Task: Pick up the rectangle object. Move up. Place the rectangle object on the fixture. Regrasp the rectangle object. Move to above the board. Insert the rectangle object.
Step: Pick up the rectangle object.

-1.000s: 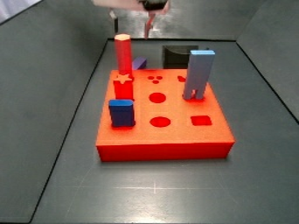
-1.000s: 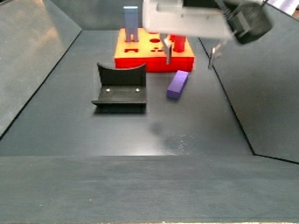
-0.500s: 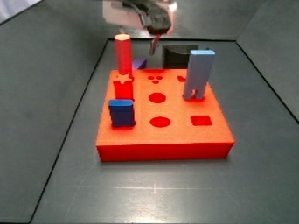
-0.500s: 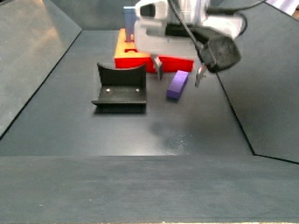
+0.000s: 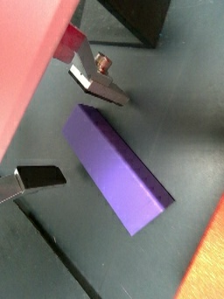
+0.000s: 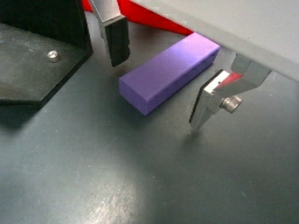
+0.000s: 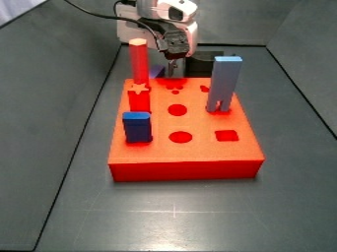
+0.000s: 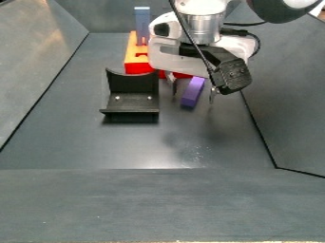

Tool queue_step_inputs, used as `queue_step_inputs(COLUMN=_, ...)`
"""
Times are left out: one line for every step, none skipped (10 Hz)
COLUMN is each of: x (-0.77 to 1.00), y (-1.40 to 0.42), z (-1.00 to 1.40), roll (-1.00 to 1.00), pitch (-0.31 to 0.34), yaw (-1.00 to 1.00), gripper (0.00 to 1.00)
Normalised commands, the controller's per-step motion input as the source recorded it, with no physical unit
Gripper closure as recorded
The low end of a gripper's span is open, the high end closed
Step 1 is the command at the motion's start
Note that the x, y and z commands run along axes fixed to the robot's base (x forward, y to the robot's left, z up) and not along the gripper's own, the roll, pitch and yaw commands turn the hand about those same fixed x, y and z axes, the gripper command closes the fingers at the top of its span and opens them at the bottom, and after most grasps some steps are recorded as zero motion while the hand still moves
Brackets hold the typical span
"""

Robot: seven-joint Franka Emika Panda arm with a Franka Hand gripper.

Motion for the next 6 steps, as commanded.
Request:
queue_step_inputs(x=-0.02, y=-0.07, z=-0.18, roll=0.00, pitch=-0.163, yaw=0.00, gripper=0.00)
queue_step_inputs(x=-0.17, y=-0.07, z=-0.35, roll=0.00, pitch=-0.219, yaw=0.00, gripper=0.00)
queue_step_inputs(x=-0.25, y=-0.01, z=0.00, roll=0.00, pitch=-0.149, yaw=-0.04, gripper=0.00)
queue_step_inputs(x=-0.09, y=-0.01, z=0.00, roll=0.00, pitch=-0.051, yaw=-0.18, gripper=0.00)
queue_step_inputs(x=0.00, y=0.00, z=-0.02, roll=0.02, pitch=-0.001, yaw=-0.15, gripper=0.00)
queue_step_inputs(x=0.07, y=0.00, z=-0.12, roll=0.06, pitch=0.000, yaw=-0.18, gripper=0.00)
